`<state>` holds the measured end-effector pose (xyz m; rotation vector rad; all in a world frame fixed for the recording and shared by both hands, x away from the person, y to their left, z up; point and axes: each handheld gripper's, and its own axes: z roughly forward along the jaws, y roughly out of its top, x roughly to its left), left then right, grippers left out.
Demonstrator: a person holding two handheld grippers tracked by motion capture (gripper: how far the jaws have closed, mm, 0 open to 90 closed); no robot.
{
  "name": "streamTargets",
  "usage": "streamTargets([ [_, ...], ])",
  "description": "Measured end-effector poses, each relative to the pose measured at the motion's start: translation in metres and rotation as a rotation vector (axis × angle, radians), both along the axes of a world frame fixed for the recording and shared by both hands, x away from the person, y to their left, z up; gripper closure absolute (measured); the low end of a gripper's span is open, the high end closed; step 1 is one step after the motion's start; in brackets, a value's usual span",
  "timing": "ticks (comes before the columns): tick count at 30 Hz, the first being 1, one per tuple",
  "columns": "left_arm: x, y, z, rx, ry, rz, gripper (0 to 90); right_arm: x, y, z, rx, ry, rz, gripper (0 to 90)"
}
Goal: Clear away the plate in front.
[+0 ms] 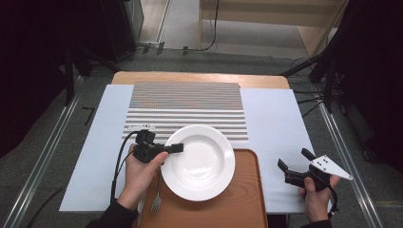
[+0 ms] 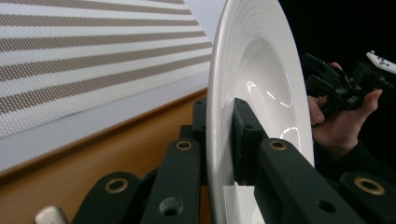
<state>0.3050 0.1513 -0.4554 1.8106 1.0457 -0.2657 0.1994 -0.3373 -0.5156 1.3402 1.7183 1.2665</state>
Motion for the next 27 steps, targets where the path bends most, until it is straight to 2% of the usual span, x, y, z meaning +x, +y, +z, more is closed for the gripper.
streamTargets([
  [8, -0.007, 0.001, -0.012, -0.004, 0.032, -0.014, 81.3, 0.0, 0.0, 0.0, -0.001, 0.001, 0.0, 0.0],
  [16, -0.014, -0.001, -0.018, -0.01, 0.06, -0.042, 81.2, 0.0, 0.0, 0.0, -0.002, 0.0, -0.001, 0.0],
  [27, -0.02, -0.003, -0.029, 0.018, 0.112, -0.066, 80.8, 0.0, 0.0, 0.0, -0.001, -0.002, 0.001, 0.0],
])
